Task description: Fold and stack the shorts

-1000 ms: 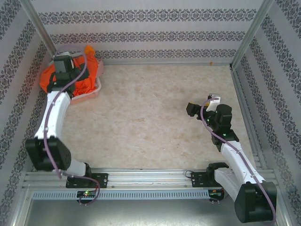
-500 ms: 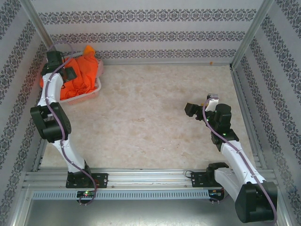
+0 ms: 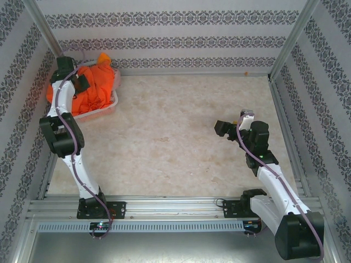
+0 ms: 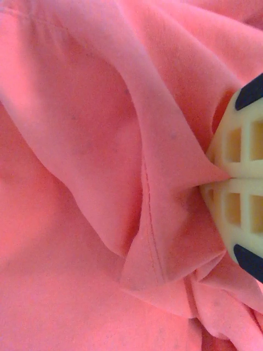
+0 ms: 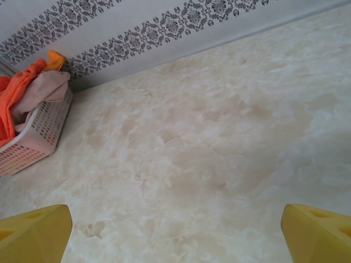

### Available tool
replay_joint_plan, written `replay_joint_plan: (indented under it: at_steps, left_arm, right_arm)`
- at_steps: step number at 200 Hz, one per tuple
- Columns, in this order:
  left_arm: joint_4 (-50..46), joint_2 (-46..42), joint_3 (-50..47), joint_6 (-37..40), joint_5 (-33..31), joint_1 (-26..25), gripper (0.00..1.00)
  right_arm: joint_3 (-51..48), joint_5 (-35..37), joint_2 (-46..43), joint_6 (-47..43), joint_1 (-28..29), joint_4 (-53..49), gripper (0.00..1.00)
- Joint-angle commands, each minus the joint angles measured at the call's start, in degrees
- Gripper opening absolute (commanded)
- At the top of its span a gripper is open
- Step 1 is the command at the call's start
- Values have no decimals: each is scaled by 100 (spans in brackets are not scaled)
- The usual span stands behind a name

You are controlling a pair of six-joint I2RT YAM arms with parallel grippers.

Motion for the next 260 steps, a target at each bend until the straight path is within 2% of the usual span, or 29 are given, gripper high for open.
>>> replay_joint_plan:
  at_steps: [1,41,85,124,154,184,216,260]
  left_arm:
    - [-149,-573,262,-116,357,48,0]
    - [-89,-1321,700,-272,617,47,0]
    - [39,-1757,1330,-568,946,35,0]
    - [427,-1890,1957,-1176,1497,23,0]
    - [1027,-1979,2362,-1836,2019,-170,0]
    - [1763,-2052,2519,-2388,2706,-749,0]
    - [1937,-1991,2544,-2151,3003,-1869,0]
    - [2170,-1555,2534,-2288,3600,-3130,0]
  right_arm:
    - [-31,-62,-67,-2,60,34,98]
    - [35,-98,-3,7,61,52,98]
    - [18,-133,39,77,69,82,98]
    - [33,-124,9,108,78,79,98]
    - [51,-124,-23,118,77,60,98]
    - [82,-59,-117,83,78,2,98]
    - [192,25,-344,-41,78,-203,98]
    - [547,88,-784,-197,68,-726,98]
